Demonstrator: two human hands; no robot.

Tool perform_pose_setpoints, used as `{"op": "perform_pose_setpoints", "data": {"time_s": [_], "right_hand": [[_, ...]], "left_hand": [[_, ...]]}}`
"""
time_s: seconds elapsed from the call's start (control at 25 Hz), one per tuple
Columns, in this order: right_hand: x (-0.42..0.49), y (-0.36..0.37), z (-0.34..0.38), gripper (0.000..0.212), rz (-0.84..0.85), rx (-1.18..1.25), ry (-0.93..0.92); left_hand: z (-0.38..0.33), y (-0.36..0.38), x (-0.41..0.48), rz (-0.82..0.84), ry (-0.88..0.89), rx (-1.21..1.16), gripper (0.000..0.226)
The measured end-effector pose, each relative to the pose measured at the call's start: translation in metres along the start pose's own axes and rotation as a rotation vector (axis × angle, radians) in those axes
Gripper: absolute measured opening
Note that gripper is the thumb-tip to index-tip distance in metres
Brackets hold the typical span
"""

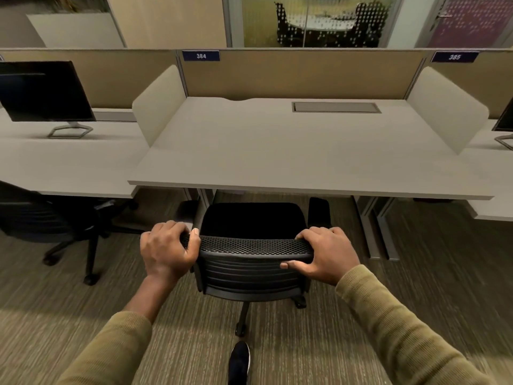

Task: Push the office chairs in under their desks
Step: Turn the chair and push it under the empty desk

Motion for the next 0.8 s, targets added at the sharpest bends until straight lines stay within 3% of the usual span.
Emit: {"op": "perform_pose_setpoints", "data": {"time_s": [0.24,0.8], "right_hand": [[-0.026,-0.006,-0.019,0.098,-0.054,-0.013,0.024],[-0.001,-0.016,-0.056,0.089,-0.074,-0.107,0.111]], "left_hand": [[-0.028,-0.004,-0.013,0.002,0.001,-0.022,0.046],[-0.060,0.032,0.035,0.050,0.026,-0.097,0.052]]}}
Point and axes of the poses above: each hand's wrist, its own x-axis towards the middle knuckle, its own y-axis out of the palm, z = x × y, the point moved 7 cm from there along x, towards the middle knuckle
